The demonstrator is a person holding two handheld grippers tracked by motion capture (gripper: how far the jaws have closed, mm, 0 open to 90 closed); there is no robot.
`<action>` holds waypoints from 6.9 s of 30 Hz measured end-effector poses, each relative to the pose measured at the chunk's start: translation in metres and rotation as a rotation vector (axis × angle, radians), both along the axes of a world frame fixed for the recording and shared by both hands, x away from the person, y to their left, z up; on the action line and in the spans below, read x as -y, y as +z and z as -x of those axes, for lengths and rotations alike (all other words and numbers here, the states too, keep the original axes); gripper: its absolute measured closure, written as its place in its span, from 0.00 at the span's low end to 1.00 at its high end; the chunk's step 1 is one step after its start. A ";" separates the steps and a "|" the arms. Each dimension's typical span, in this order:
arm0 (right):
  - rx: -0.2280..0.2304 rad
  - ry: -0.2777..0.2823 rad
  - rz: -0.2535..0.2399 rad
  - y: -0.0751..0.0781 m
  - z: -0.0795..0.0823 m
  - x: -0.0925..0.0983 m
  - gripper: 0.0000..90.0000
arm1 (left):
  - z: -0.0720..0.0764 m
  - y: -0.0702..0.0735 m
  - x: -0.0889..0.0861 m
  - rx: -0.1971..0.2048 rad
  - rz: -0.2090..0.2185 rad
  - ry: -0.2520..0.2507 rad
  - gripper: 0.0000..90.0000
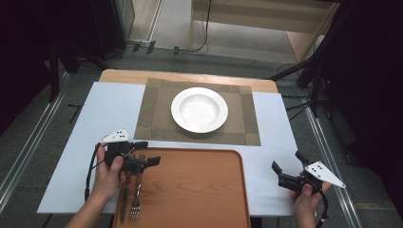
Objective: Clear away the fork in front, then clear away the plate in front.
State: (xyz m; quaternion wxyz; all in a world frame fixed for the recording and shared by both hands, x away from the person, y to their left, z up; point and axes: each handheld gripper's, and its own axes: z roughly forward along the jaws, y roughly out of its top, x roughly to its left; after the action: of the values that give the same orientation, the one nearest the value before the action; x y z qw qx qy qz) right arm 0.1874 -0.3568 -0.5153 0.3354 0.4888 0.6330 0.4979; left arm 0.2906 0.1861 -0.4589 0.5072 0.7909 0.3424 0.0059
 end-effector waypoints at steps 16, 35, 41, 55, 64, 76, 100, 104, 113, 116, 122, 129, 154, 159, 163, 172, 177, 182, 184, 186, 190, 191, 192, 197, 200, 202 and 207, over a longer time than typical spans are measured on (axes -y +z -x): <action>0.007 0.000 0.002 0.000 0.000 0.000 0.00 | -0.023 0.008 0.024 0.040 -0.074 0.011 0.00; 0.012 0.006 0.001 0.000 0.000 0.000 0.00 | -0.054 0.017 0.042 0.082 -0.076 -0.028 0.00; 0.014 0.013 0.009 0.000 0.000 0.000 0.00 | -0.061 0.015 0.044 0.077 -0.068 -0.028 0.00; 0.015 0.016 0.009 0.000 0.000 0.000 0.00 | -0.082 0.017 0.052 0.069 -0.065 -0.018 0.00; 0.014 0.018 0.011 0.000 0.000 -0.001 0.00 | -0.098 0.019 0.060 0.071 -0.065 -0.006 0.00; 0.018 0.023 0.019 0.000 0.000 -0.002 0.00 | -0.118 0.016 0.070 0.061 -0.051 0.015 0.00; 0.022 0.039 0.032 -0.001 -0.001 -0.004 0.00 | -0.167 0.008 0.086 -0.014 -0.025 0.076 0.00; 0.022 0.040 0.032 -0.001 -0.001 -0.004 0.00 | -0.176 0.004 0.087 -0.042 -0.022 0.101 0.00; 0.022 0.042 0.031 -0.001 -0.001 -0.003 0.00 | -0.189 -0.013 0.088 -0.090 -0.056 0.155 0.00; 0.021 0.042 0.030 -0.001 -0.001 -0.003 0.00 | -0.191 -0.016 0.089 -0.089 -0.081 0.187 0.02; 0.019 0.041 0.028 -0.001 -0.001 -0.004 0.00 | -0.194 -0.025 0.092 -0.121 -0.088 0.195 0.07; 0.018 0.042 0.029 -0.001 -0.001 -0.004 0.00 | -0.196 -0.029 0.096 -0.153 -0.094 0.232 0.16; 0.014 0.042 0.030 -0.001 -0.002 -0.004 0.00 | -0.198 -0.041 0.106 -0.305 -0.067 0.283 0.30; 0.014 0.043 0.034 -0.001 -0.002 -0.004 0.00 | -0.197 -0.042 0.106 -0.298 -0.131 0.348 0.55; 0.014 0.042 0.041 -0.001 -0.002 -0.005 0.00 | -0.195 -0.040 0.109 -0.291 -0.173 0.391 0.67; 0.014 0.040 0.043 -0.001 -0.003 -0.005 0.00 | -0.192 -0.033 0.110 -0.299 -0.154 0.393 0.71; 0.014 0.040 0.043 -0.001 -0.003 -0.005 0.00 | -0.189 -0.027 0.109 -0.298 -0.116 0.357 0.74; 0.012 0.040 0.043 -0.001 -0.003 -0.005 0.00 | -0.179 -0.014 0.118 -0.232 -0.102 0.255 0.86; 0.011 0.039 0.043 -0.001 -0.003 -0.006 0.00 | -0.176 -0.013 0.121 -0.233 -0.109 0.228 0.87; 0.011 0.038 0.045 -0.001 -0.003 -0.006 0.00 | -0.175 -0.013 0.120 -0.231 -0.107 0.218 0.87; 0.012 0.037 0.045 -0.001 -0.003 -0.006 0.00 | -0.175 -0.017 0.114 -0.266 -0.071 0.198 0.89; 0.011 0.038 0.046 -0.001 -0.003 -0.006 0.00 | -0.175 -0.018 0.113 -0.277 -0.057 0.198 0.89; 0.013 0.037 0.046 -0.001 -0.003 -0.006 0.00 | -0.176 -0.020 0.111 -0.296 -0.039 0.202 0.89; 0.014 0.036 0.045 -0.001 -0.003 -0.005 0.00 | -0.177 -0.023 0.108 -0.334 0.009 0.215 0.91; 0.016 0.038 0.044 -0.001 -0.003 -0.005 0.00 | -0.177 -0.023 0.108 -0.351 0.012 0.229 0.91; 0.016 0.038 0.044 -0.001 -0.003 -0.005 0.00 | -0.178 -0.023 0.108 -0.369 0.019 0.239 0.91; 0.017 0.037 0.040 -0.001 -0.002 -0.005 0.00 | -0.177 -0.021 0.103 -0.356 0.048 0.233 0.91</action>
State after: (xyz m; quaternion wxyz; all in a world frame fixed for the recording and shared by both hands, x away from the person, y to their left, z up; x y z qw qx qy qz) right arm 0.1895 -0.3516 -0.5164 0.3411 0.4659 0.6489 0.4956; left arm 0.4679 0.0829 -0.4803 0.4532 0.7221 0.5159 -0.0836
